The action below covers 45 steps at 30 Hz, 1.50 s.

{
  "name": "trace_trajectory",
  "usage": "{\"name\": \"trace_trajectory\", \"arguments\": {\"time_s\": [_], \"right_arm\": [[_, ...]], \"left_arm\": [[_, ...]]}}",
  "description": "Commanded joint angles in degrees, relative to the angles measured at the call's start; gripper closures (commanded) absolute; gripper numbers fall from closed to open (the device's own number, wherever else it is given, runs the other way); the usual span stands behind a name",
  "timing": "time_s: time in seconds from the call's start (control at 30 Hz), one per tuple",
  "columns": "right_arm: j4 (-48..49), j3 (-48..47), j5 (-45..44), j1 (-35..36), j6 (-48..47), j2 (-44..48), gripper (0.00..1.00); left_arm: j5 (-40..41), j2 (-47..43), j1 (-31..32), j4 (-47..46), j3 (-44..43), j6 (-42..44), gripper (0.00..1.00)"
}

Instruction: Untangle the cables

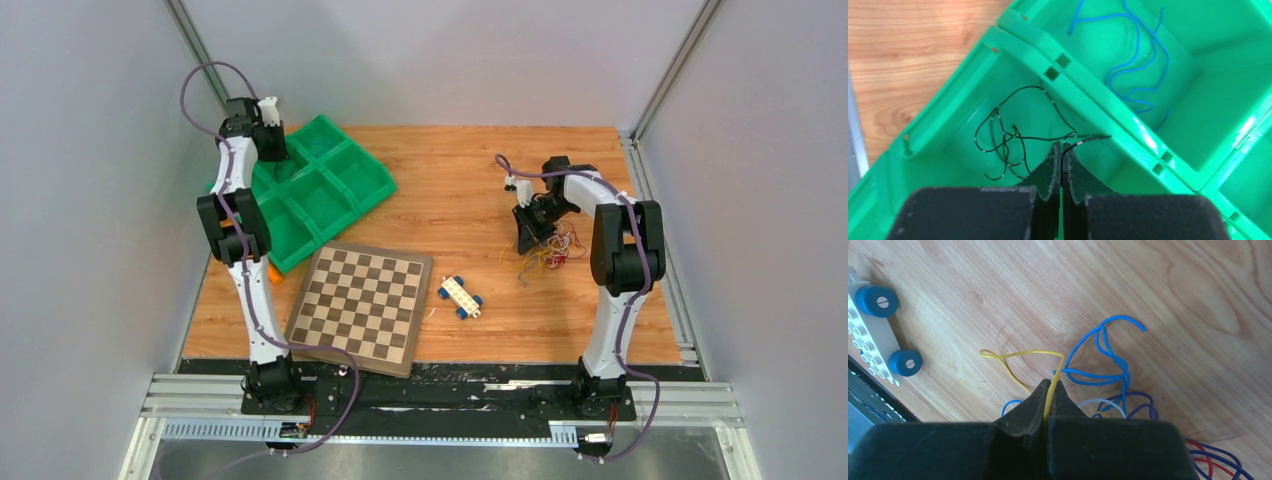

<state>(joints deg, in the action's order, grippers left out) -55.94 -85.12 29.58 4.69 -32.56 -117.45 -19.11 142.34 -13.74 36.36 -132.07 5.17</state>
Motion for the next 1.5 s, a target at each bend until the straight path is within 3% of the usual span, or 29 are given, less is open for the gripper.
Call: {"name": "trace_trajectory", "arguments": {"time_s": [0.0,0.13,0.27,0.33,0.5,0.6,0.67,0.93,1.03,1.23,1.47], "right_arm": [[-0.3,-0.3,-0.4,0.3,0.6,1.3,1.00],[-0.1,-0.6,0.0,0.3,0.9,1.1,1.00],[-0.1,-1.0,0.0,0.3,0.9,1.0,1.00],[-0.2,-1.1,0.1,0.3,0.9,1.1,1.00],[-0.2,-0.9,0.5,0.3,0.5,1.8,1.00],[-0.1,-0.8,0.7,0.3,0.0,2.2,1.00],[-0.1,-0.7,0.8,0.3,-0.3,2.6,1.00],[-0.1,-0.6,2.3,0.3,-0.7,3.7,1.00],[0.0,-2.0,5.1,0.4,0.3,4.0,1.00],[0.5,-11.9,18.4,2.5,1.4,7.8,1.00],[0.8,-16.9,29.5,3.3,3.0,18.2,1.00]], "left_arm": [[1.0,-1.0,0.5,3.2,-1.8,-3.1,1.00],[1.1,-2.3,0.3,6.4,-0.3,-2.5,0.95],[0.0,-4.0,-0.2,7.2,0.9,-2.3,0.57],[-1.1,-5.4,-0.6,6.7,1.3,-2.7,0.46],[-1.6,-9.2,-0.9,7.9,1.2,-0.7,0.32],[-3.4,-12.5,-0.9,8.8,1.5,0.5,0.11],[-3.9,-14.3,-0.9,9.3,1.5,1.3,0.02],[-7.6,-20.8,-1.3,12.2,3.9,6.9,0.00],[-17.1,-25.0,-0.2,14.7,5.6,14.6,0.00],[-29.3,-40.2,9.2,7.5,24.6,20.2,0.00],[-36.1,-51.7,24.5,-13.3,45.9,10.5,0.00]]}}
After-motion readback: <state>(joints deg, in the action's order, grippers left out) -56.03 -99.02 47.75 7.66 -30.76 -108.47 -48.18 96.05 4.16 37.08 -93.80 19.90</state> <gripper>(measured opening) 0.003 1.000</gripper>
